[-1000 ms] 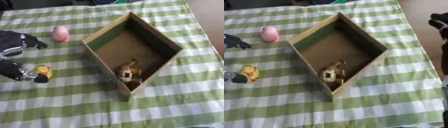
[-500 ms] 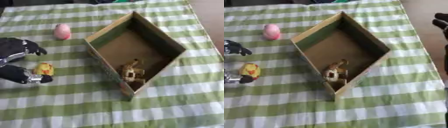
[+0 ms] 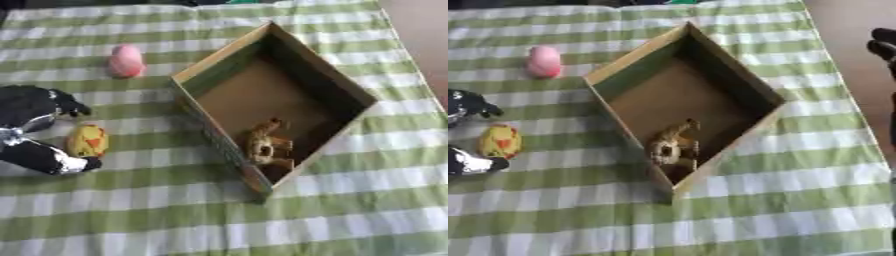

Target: Pick up objects on the table and place them in the box.

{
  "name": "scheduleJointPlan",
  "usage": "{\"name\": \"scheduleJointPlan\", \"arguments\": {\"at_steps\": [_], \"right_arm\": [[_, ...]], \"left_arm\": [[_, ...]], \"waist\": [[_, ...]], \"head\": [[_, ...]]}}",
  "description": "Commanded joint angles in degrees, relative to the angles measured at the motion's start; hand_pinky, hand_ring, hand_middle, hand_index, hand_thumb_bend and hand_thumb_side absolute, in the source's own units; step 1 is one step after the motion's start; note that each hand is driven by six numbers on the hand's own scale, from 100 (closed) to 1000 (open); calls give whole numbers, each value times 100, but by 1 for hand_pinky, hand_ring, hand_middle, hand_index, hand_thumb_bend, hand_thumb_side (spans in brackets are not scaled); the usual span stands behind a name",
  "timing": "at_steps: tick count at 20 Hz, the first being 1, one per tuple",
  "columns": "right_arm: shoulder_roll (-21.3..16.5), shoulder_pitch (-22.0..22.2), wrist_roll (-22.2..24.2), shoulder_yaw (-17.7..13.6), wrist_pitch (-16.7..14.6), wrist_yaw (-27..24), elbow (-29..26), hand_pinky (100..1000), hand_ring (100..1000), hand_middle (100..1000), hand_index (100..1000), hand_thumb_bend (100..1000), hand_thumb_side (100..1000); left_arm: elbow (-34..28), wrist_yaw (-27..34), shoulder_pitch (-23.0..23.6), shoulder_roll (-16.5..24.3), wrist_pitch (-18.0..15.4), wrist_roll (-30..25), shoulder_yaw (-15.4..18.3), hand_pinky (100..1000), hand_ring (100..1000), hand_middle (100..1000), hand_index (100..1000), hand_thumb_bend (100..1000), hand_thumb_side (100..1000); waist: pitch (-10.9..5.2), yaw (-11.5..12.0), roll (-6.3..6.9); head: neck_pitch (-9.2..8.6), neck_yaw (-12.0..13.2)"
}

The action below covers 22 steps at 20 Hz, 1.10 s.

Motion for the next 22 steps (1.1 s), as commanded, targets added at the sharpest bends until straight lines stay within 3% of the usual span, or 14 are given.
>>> {"name": "scheduleJointPlan", "arguments": {"at_steps": [1,4,5,8,15,19,21,22], "right_arm": [[-72,-52,12,-40,-10,-5,-115,763,719,527,769,100,1000],[-72,-52,11,-40,-10,-5,-115,763,719,527,769,100,1000],[-71,-51,12,-39,-8,-6,-115,764,720,526,768,100,1000],[-57,-58,28,-34,-4,-7,-115,764,720,525,768,100,1000],[-40,-58,57,-30,1,-10,-115,765,721,525,768,100,1000],[-37,-56,64,-32,1,-13,-115,766,721,525,769,100,1000],[-38,-53,61,-35,3,-13,-115,766,721,525,769,100,1000],[-39,-51,64,-33,4,-12,-115,766,721,525,769,100,1000]], "left_arm": [[55,56,-35,93,-36,-52,37,470,760,713,897,572,822],[76,81,-42,90,-44,-61,40,470,760,713,897,572,822],[84,91,-42,83,-36,-61,43,448,741,690,875,480,739],[314,91,-82,-45,92,-19,41,437,737,687,861,444,699],[810,-217,-172,-196,259,322,4,402,710,655,822,216,584],[935,-284,-184,-247,275,432,-19,384,694,639,800,100,461],[948,-231,-186,-263,281,449,-22,366,673,617,770,100,355],[937,-184,-191,-275,295,458,-18,362,667,612,765,100,344]], "waist": [[-85,-1,-2],[-84,-1,-3],[-81,-1,-4],[-38,-13,-16],[-6,-30,-31],[3,-29,-32],[5,-27,-31],[5,-27,-31]], "head": [[-66,25],[-66,26],[-70,26],[-109,33],[-148,58],[-152,63],[-146,59],[-141,57]]}}
